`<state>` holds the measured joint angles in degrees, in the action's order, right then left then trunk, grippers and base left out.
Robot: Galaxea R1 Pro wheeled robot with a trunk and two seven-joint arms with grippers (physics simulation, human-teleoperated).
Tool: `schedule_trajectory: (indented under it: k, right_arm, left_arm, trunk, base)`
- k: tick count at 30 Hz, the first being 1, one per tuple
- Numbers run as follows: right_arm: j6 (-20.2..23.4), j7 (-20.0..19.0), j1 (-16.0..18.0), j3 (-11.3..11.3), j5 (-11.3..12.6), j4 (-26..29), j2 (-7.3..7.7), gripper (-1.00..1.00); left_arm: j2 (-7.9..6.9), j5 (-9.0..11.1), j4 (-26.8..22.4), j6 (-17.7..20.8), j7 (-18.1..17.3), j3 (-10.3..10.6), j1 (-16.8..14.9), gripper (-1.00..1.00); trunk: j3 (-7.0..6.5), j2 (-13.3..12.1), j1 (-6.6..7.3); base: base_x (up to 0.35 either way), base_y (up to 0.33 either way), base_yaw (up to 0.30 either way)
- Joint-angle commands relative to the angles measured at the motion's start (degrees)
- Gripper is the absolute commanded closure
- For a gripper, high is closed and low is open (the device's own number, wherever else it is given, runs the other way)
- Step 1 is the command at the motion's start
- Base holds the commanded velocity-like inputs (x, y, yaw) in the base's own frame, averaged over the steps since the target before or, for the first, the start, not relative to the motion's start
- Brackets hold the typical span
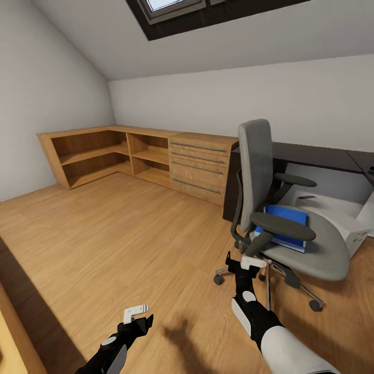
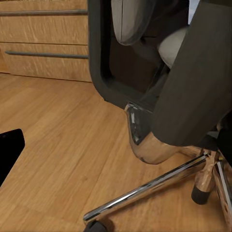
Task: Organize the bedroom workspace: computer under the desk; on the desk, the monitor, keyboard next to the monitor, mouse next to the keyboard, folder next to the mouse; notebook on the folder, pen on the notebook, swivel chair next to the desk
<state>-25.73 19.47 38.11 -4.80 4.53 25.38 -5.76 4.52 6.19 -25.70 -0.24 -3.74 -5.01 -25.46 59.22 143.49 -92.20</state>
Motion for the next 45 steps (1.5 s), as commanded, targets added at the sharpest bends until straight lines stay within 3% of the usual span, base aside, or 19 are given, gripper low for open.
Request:
schedule_trajectory:
  k: [1,11,31,45]
  right_arm:
    - [-0.2,0.4,0.0,-0.5,0.5,0.0,0.05,-1.0]
    - [-0.2,0.4,0.0,-0.5,0.5,-0.1,0.05,-1.0]
    - [-0.2,0.4,0.1,-0.5,0.5,-0.1,0.05,-1.0]
    - [-0.2,0.4,0.1,-0.4,0.5,-0.2,0.13,-1.0]
  left_arm:
    - [0.05,0.5,0.0,0.0,-0.4,-0.4,0.0,-1.0]
    - [0.05,0.5,0.0,0.0,-0.4,-0.4,0.0,-1.0]
    - [0.07,0.5,0.0,0.0,-0.4,-0.4,0.0,-1.0]
    - [0.05,0.7,0.0,0.0,-0.4,-0.4,0.0,-1.0]
  trunk:
    - [0.04,0.0,0.01]
    - [-0.31,0.0,0.01]
    - [-1.19,0.0,0.01]
    - [-1.98,0.0,0.01]
  base:
    - [0.0,0.0,-0.021]
    - [-0.067,0.0,-0.085]
    - [-0.288,0.0,-0.117]
    - [-0.032,0.0,-0.174]
